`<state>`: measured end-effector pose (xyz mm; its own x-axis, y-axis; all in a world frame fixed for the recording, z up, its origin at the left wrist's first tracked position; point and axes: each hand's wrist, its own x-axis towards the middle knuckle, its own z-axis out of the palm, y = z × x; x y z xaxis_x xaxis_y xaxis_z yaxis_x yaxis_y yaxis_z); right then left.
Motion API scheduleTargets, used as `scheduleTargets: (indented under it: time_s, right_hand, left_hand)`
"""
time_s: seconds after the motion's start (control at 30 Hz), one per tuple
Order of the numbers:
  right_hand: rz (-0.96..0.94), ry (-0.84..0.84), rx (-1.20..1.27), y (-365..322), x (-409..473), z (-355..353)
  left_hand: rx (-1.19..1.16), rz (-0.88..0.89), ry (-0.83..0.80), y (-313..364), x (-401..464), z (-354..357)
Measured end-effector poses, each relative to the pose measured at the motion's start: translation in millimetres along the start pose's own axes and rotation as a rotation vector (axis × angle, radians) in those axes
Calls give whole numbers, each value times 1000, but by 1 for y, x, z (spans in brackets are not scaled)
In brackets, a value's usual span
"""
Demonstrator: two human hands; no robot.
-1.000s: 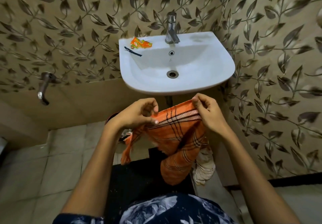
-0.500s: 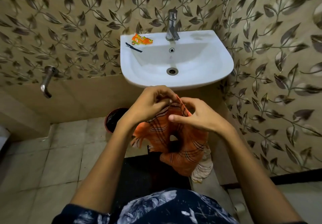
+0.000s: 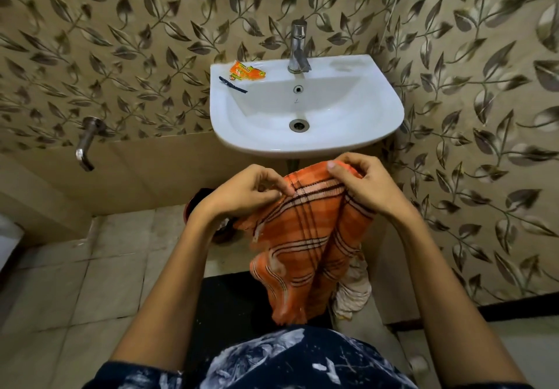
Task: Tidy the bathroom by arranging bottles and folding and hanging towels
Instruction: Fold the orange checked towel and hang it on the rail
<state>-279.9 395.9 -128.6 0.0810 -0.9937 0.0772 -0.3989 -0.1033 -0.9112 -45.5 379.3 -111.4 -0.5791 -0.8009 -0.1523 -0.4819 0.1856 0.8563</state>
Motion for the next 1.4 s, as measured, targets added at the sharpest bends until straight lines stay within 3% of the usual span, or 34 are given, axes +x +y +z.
scheduleTargets:
  time_s: [0.27, 0.53, 0.77, 1.13, 1.4]
  right_hand:
    - [-24, -67, -142, 2, -2, 18]
    - [-48, -151, -98, -1, -7, 38]
    - [-10, -129, -58, -2, -8, 35]
    - [41, -354, -116, -1, -14, 54]
    - [48, -376, -80, -2, -21, 60]
  left_hand:
    - [-118, -135, -113, 2, 5, -4]
    - [-296, -367, 8, -6, 12, -5]
    - [-235, -433, -8, -8, 6, -9]
    - [-654, -454, 84, 4, 10, 7]
    - [-701, -470, 175, 3, 12, 15]
